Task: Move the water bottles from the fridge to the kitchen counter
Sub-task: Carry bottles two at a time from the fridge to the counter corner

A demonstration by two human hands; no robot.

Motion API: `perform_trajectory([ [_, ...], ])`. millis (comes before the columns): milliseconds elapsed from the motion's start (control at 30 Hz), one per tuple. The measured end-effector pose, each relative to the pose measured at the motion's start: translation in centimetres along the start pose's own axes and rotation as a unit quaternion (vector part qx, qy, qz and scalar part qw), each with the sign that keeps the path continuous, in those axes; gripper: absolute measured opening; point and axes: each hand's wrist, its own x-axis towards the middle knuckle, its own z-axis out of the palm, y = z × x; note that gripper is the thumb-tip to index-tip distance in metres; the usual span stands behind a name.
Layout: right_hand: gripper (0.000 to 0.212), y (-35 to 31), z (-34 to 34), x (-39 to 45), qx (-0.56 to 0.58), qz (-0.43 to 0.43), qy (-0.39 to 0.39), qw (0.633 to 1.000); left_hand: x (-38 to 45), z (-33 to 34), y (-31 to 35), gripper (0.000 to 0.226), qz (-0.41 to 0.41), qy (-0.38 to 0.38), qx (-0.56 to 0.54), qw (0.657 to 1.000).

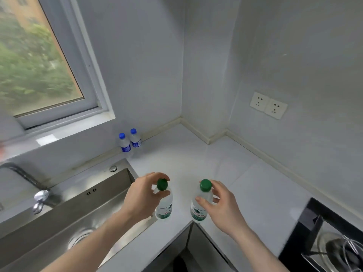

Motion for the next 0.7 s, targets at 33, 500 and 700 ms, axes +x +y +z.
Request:
perform_trajectory([
  [33,0.036,0.4,0.1,1.9,0.0,0.0,-0.007,1.0,1.5,0.1,-0.3,0.036,-0.011,0.005,0.009,1.0],
  [500,0.04,4.6,1.8,18.0,-0.046,0.011,-0.061,0.997,13.5,2.4,-4.5,0.03,-0.1,0.05,0.09,0.99],
  [700,0.032,5.9,3.8,21.9,-0.073,0.033,-0.09,0.993,15.9,2.8,-7.1,0.033,-0.121,0.033,0.174,0.977],
])
